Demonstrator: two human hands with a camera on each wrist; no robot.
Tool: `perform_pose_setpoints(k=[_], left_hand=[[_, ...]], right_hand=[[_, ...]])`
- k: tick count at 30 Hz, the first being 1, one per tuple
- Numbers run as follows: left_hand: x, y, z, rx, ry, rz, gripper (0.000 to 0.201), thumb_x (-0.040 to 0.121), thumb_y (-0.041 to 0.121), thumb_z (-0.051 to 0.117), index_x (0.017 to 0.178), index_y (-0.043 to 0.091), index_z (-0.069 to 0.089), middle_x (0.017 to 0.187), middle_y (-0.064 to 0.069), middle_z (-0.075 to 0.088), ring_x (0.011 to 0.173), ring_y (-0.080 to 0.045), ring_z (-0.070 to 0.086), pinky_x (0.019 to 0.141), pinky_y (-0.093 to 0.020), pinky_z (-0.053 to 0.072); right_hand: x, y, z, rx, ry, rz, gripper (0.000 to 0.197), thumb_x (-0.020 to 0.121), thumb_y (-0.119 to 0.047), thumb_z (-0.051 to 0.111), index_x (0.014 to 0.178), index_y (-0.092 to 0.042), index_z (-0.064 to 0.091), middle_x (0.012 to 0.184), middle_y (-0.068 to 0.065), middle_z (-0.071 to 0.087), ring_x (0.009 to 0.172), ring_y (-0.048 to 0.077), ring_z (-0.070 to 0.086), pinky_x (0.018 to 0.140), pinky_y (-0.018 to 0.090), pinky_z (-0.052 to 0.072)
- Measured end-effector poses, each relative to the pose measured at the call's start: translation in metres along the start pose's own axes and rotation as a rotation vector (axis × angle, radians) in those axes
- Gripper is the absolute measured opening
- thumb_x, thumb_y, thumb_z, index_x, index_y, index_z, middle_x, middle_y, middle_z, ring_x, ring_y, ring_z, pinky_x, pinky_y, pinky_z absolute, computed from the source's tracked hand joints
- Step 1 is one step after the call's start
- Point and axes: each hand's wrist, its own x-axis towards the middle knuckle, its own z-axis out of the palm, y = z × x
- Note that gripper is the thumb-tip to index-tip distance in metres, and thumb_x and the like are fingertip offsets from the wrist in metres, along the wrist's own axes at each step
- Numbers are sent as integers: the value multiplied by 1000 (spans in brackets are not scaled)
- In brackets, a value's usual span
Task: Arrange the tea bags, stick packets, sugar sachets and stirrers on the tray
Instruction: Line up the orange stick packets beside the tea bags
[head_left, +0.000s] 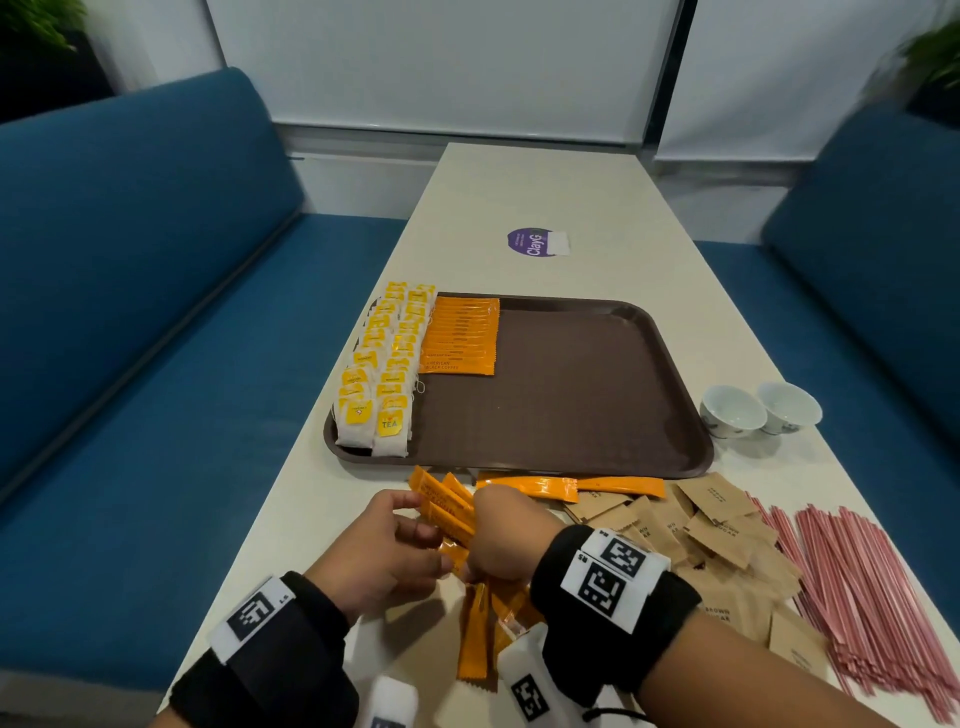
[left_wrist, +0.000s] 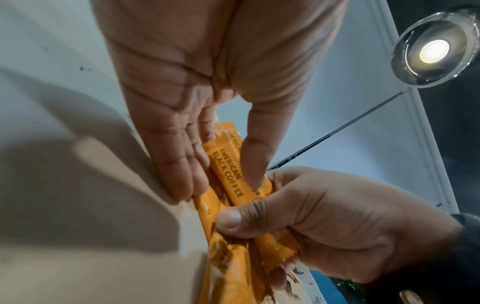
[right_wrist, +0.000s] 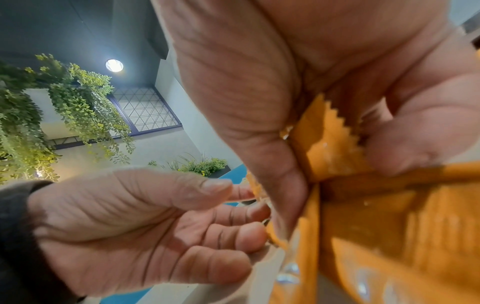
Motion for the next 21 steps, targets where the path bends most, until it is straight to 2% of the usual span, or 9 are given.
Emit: perform_pose_setpoints(k=[2, 5, 9, 12, 14, 16, 18, 20, 21], left_hand=[[-1, 0, -4, -16, 5, 3, 53, 74, -6, 72, 108, 24, 44, 101, -13, 60, 80, -23, 65, 61, -31, 56], [-2, -2, -9, -40, 4, 2, 51, 74, -7, 71, 109, 19, 45, 100, -14, 60, 79, -23, 63, 57, -28, 53], [-1, 2, -10, -30, -28, 30, 47, 75, 0, 73, 106, 22, 46, 106, -14, 59, 80, -23, 62, 63, -32, 52], [1, 13, -4, 8, -33, 93, 43, 76, 20, 75, 107, 29, 46, 111, -9, 58, 82, -19, 62, 68, -30, 54], [0, 24, 3, 42, -37, 156, 54, 73, 43, 74, 116, 27, 46, 114, -3, 60, 94, -17, 63, 80, -32, 55], [2, 34, 10, 42, -44, 221, 65, 70, 55, 70, 122, 24, 47, 117, 1, 61, 104, -14, 62, 85, -33, 54], [2, 47, 19, -39, -54, 276, 57, 70, 48, 64, 119, 26, 48, 116, 1, 62, 104, -13, 61, 83, -29, 52], [3, 58, 28, -159, -26, 300, 43, 70, 39, 62, 110, 29, 48, 111, 1, 60, 102, -13, 59, 82, -28, 51], [3, 63, 32, -213, -2, 298, 43, 70, 38, 62, 109, 29, 48, 111, 1, 59, 103, -16, 58, 85, -31, 50]], right_hand=[[2, 1, -1, 33, 16, -7, 42, 84, -23, 70, 120, -9, 54, 108, 7, 61, 103, 23, 61, 87, 31, 53], [3, 3, -2, 85, 18, -27, 42, 84, -22, 70, 121, -10, 54, 110, 8, 60, 101, 24, 61, 88, 35, 54], [2, 6, -11, 173, 109, -109, 34, 80, -19, 73, 109, -13, 55, 93, 3, 55, 90, 22, 60, 82, 35, 55], [5, 8, -21, 262, 204, -201, 21, 78, -13, 72, 91, -14, 55, 84, 3, 56, 80, 21, 61, 72, 34, 53], [8, 8, -26, 308, 261, -251, 19, 79, -9, 67, 75, -17, 50, 78, 5, 55, 75, 23, 58, 69, 35, 51], [11, 7, -29, 342, 304, -292, 15, 81, -6, 60, 73, -14, 50, 77, 8, 56, 74, 26, 57, 68, 37, 51], [10, 6, -28, 374, 298, -317, 8, 83, -5, 58, 79, -11, 54, 77, 10, 58, 75, 28, 60, 69, 39, 53], [9, 2, -25, 416, 324, -368, 21, 88, -1, 53, 73, -15, 51, 67, 1, 56, 66, 16, 59, 71, 35, 51], [7, -1, -24, 450, 354, -408, 28, 93, 1, 47, 71, -17, 48, 62, -4, 54, 61, 9, 56, 72, 30, 48]])
